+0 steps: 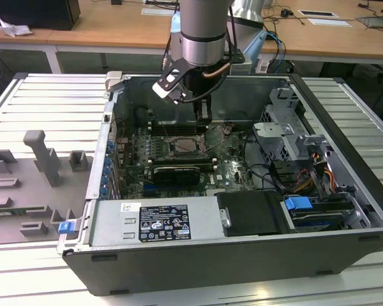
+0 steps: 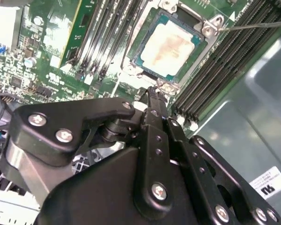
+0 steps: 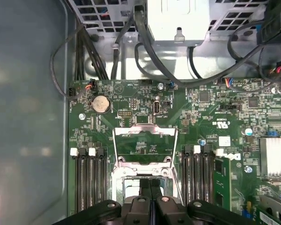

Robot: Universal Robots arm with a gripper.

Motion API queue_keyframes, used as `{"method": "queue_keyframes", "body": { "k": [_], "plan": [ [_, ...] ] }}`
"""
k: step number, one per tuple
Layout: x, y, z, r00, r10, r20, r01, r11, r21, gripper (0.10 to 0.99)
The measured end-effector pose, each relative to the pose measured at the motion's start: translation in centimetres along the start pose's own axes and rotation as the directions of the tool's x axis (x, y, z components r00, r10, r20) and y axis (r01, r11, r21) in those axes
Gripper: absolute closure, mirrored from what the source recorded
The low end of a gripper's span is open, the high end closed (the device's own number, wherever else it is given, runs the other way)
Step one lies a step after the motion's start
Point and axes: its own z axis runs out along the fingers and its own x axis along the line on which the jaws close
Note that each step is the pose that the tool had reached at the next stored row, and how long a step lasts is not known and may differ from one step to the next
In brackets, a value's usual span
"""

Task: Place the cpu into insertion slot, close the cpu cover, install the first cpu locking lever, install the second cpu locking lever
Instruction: 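Close the cpu cover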

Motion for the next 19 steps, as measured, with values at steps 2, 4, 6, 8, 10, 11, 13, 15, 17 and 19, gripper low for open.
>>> {"method": "queue_keyframes", "body": {
  "k": [2,4,6,8,10,11,13,15,17,19],
  "plan": [
    [0.00,0.05,0.00,1.0000,0.000,-0.0001,0.000,1.0000,0.000,0.980],
    [0.00,0.37,0.02,1.0000,0.000,0.0002,0.000,1.0000,0.000,0.980],
    [0.01,0.78,0.06,1.0000,0.000,0.0001,0.000,1.0000,0.000,0.980],
    [0.01,1.31,0.10,1.0000,0.000,0.0001,0.000,1.0000,0.000,0.980],
    [0.02,2.07,0.17,1.0000,0.000,0.0001,0.000,1.0000,0.000,0.980],
    [0.03,2.12,0.16,1.0000,0.000,0.0001,0.000,1.0000,0.000,0.980],
    [0.03,2.17,-0.03,1.0000,0.000,0.0002,0.000,1.0000,0.000,0.980],
    [0.04,2.42,-0.08,1.0000,0.000,-0.0001,0.000,1.0000,0.000,0.980],
    [0.05,3.53,0.00,1.0000,0.000,0.0002,0.000,1.0000,0.000,0.980],
    [0.06,4.47,0.08,1.0000,0.000,0.0001,0.000,1.0000,0.001,0.980]
  ]
}}
